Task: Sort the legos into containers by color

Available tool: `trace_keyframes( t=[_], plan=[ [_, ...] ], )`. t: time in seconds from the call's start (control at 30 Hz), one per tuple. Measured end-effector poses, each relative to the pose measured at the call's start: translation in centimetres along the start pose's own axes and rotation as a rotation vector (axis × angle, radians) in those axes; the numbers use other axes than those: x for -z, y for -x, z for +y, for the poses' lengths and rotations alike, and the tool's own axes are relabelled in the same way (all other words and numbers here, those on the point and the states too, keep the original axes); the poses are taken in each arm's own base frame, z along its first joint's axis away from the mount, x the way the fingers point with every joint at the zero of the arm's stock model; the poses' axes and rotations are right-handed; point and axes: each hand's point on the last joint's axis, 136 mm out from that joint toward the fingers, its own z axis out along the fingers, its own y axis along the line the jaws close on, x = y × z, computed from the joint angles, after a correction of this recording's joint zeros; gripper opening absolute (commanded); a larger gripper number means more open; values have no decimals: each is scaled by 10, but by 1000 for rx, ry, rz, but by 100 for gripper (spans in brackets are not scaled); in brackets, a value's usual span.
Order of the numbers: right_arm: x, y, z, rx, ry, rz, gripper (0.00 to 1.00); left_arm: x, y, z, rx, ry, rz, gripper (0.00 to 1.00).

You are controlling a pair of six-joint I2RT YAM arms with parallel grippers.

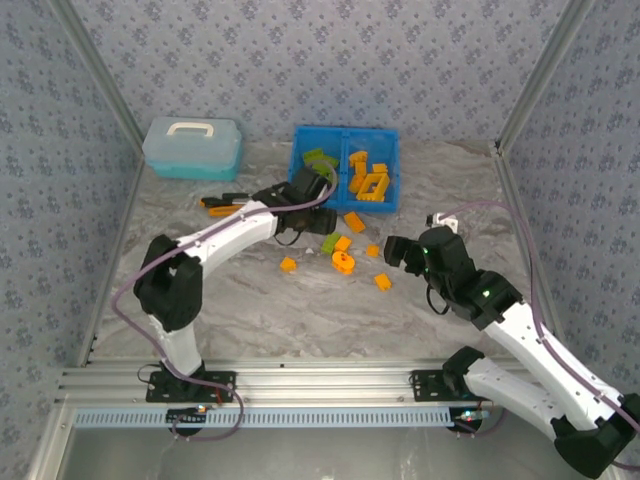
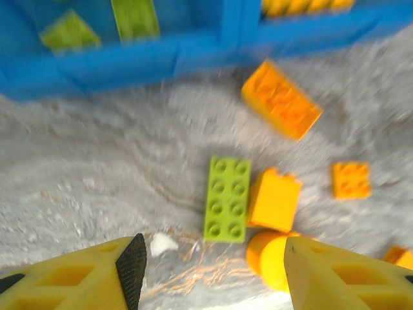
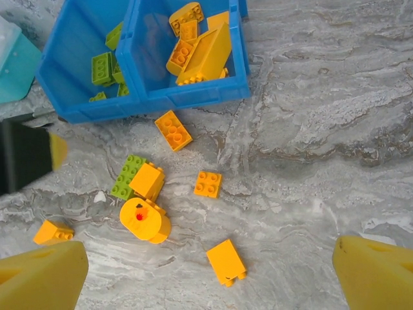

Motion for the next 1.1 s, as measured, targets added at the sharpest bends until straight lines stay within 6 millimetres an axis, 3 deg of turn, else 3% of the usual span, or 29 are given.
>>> trace_keyframes(
  t=[0.13,0.37,0.87,1.1],
  plan=[
    [-1,2,3,-5,13,-8,100,-29,-22,2,-11,2,81,60],
    [2,5,5,-7,19,-11,100,-66,-39,1,-13,-20,170,60],
    [3,6,5,-8,22,-14,100,-88,-46,-5,-17,-56,210,61],
    [3,6,5,-9,22,-14,100,-98,-40,-7,-47,-50,205,42]
  ],
)
